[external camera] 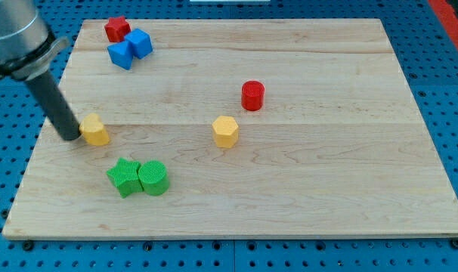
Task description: Push the yellow heart below the blue triangle
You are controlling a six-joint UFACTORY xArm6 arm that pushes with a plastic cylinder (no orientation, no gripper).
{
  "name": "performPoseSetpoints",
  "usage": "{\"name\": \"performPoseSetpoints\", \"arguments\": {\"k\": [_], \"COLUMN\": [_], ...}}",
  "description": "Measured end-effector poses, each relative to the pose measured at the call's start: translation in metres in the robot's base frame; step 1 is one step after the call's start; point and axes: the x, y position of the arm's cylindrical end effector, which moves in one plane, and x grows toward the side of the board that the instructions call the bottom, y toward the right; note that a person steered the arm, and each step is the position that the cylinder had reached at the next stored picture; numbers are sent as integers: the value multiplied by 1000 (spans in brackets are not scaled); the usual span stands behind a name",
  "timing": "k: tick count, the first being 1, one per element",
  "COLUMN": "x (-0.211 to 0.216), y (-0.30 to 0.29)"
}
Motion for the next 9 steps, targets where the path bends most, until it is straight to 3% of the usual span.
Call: {"name": "performPoseSetpoints", "arguments": {"k": [1, 2, 3, 5, 6, 7, 9], "x": [-11, 27, 30, -54, -77, -70, -129], "y": [14, 5, 63, 43, 54, 99, 79]}}
